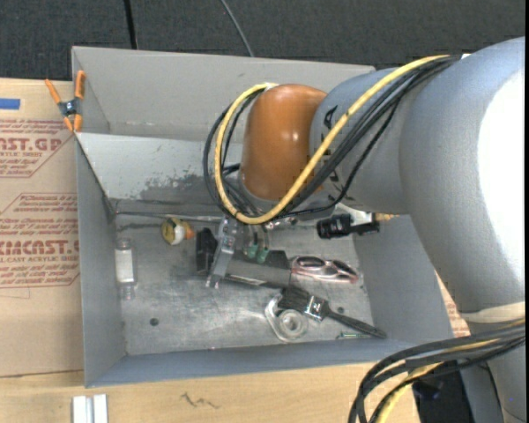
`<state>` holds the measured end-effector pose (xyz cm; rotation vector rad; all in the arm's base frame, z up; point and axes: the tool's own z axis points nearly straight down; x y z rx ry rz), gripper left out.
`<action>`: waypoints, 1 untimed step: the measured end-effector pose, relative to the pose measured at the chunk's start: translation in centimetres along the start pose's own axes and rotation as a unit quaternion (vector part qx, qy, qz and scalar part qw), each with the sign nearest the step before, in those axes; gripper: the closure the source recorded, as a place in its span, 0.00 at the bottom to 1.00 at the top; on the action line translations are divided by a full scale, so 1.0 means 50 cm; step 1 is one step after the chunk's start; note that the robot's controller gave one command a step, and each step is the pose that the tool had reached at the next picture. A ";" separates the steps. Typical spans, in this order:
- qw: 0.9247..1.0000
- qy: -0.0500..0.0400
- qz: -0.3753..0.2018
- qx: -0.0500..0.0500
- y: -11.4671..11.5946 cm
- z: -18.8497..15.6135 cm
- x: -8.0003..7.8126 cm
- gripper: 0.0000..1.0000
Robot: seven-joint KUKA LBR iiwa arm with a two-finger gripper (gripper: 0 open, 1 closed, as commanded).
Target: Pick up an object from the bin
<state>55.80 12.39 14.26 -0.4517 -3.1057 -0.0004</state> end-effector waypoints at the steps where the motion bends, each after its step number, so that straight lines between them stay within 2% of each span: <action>1: 1.000 0.000 0.000 0.000 0.000 -0.024 0.000 1.00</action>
Offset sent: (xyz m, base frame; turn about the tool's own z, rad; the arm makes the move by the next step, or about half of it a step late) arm 0.0001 0.0000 0.0450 0.0000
